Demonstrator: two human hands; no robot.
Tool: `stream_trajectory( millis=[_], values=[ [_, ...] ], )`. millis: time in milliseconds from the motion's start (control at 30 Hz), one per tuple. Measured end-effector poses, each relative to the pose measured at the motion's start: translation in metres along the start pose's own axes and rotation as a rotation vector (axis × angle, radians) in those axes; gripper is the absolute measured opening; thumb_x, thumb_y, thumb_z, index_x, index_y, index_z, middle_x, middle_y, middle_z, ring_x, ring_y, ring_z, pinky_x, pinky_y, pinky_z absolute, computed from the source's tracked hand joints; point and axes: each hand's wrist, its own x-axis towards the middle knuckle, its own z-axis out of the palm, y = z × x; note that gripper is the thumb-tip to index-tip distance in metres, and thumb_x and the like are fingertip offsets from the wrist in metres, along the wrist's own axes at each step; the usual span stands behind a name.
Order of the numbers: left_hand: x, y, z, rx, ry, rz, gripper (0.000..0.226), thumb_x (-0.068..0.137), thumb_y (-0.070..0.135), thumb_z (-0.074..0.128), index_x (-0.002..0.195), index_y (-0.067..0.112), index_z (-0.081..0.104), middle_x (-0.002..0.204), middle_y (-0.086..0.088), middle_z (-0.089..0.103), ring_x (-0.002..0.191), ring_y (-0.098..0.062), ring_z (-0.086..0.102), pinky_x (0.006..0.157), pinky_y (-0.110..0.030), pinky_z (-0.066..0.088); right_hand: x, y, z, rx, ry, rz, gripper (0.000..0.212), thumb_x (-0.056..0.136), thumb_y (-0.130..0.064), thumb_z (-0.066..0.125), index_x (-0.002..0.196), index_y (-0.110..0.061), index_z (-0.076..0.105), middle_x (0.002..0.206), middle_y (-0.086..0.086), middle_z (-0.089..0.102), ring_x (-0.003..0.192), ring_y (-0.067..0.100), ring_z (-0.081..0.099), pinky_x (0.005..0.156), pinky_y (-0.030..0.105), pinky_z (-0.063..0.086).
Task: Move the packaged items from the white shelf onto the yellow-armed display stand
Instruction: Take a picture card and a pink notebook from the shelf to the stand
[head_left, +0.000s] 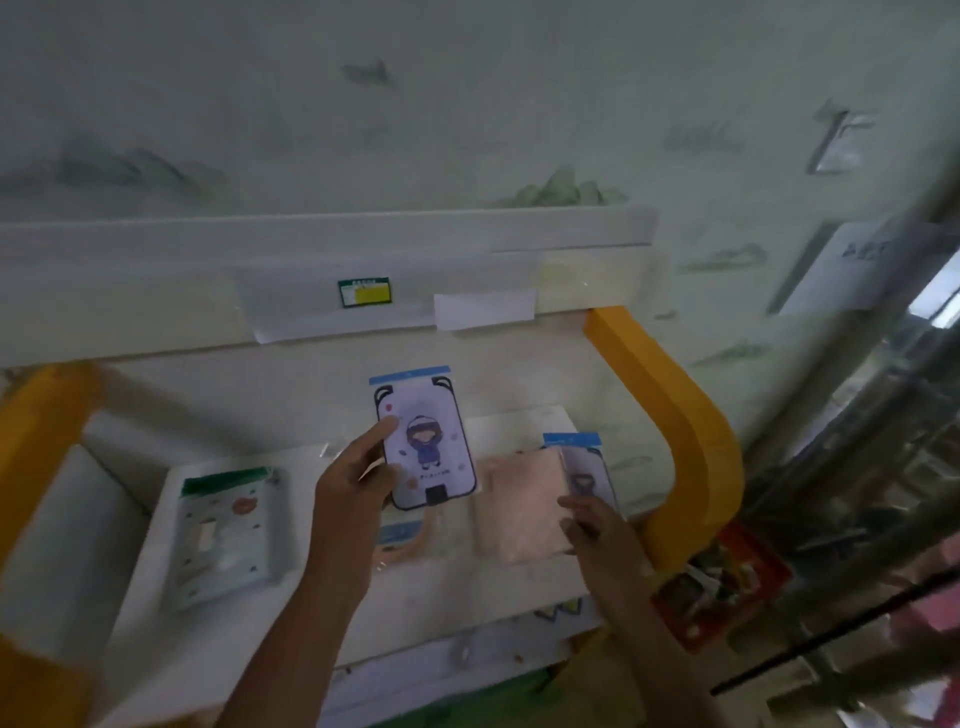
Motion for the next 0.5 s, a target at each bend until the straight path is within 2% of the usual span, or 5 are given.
stream_trajectory(
  millis=[167,200,267,367,500],
  values=[
    [-0.011,-0.009,0.002,-0.015,0.086,-0.013,0.045,0.091,-0.008,0.054,0.121,0.021,0.069,0.114,0.004,0.073,0.106,-0.022,0.069,0.086,-0.040,0.056,0.020,0.004,0.012,-0.171,-0.056,-0.069,0.018,0.094,-0.010,0.061,0.107,-0.023,0.064,0.094,-0.007,0.065,0.086,0.004,0.061,0.068,0.010,0.045],
    [-0.013,-0.010,0.002,-0.014,0.104,-0.017,0.045,0.090,-0.008,0.054,0.121,0.022,0.069,0.113,0.004,0.074,0.106,-0.022,0.069,0.086,-0.040,0.056,0.022,0.004,0.014,-0.211,-0.073,-0.090,0.018,0.094,-0.012,0.062,0.108,-0.024,0.063,0.092,-0.008,0.064,0.083,0.004,0.060,0.067,0.009,0.043],
    [-0.013,-0.012,0.001,0.003,0.135,-0.014,0.048,0.089,-0.009,0.052,0.120,0.024,0.070,0.112,0.005,0.074,0.106,-0.023,0.068,0.090,-0.043,0.055,0.028,0.006,0.017,-0.273,-0.133,-0.127,0.019,0.093,-0.019,0.063,0.111,-0.026,0.062,0.093,-0.007,0.065,0.086,0.009,0.062,0.073,0.014,0.047],
    [-0.008,-0.014,0.001,0.027,0.169,-0.016,0.049,0.089,-0.009,0.052,0.118,0.025,0.071,0.111,0.005,0.074,0.106,-0.025,0.068,0.094,-0.049,0.053,0.035,0.012,0.021,-0.346,-0.221,-0.170,0.025,0.092,-0.028,0.064,0.117,-0.029,0.061,0.104,-0.006,0.066,0.097,0.011,0.062,0.088,0.033,0.054],
    [-0.002,-0.020,0.008,0.033,0.166,-0.030,0.052,0.088,-0.010,0.051,0.116,0.028,0.072,0.110,0.006,0.074,0.105,-0.023,0.068,0.094,-0.048,0.054,0.037,0.008,0.016,-0.426,-0.210,-0.227,0.025,0.091,-0.029,0.065,0.115,-0.027,0.061,0.106,-0.006,0.060,0.101,0.013,0.058,0.092,0.034,0.051]
  ],
)
